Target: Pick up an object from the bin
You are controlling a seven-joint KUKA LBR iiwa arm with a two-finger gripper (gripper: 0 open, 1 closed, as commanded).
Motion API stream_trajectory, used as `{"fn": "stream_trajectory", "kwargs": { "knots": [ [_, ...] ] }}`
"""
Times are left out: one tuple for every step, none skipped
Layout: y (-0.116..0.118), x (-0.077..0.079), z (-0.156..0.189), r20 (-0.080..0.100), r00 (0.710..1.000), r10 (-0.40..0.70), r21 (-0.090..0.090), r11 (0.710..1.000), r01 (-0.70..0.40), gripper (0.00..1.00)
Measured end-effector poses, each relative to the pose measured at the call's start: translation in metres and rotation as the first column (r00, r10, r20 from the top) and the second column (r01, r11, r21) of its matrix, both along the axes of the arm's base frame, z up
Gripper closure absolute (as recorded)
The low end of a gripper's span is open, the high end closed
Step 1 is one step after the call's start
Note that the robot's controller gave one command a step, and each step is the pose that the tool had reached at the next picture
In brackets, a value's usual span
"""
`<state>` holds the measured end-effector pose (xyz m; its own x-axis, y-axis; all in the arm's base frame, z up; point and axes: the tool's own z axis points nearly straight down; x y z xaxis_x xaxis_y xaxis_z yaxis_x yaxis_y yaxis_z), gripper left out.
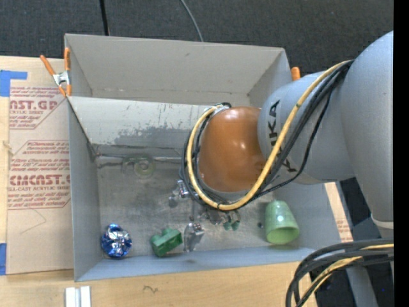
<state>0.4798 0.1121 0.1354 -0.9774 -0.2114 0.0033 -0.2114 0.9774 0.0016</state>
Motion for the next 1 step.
{"fn": "stream_trajectory", "kwargs": {
  "knots": [
    [0.0105,0.0083,-0.0611,0.024,0.979,0.205,0.000,0.979,-0.205,0.00]
  ]
}}
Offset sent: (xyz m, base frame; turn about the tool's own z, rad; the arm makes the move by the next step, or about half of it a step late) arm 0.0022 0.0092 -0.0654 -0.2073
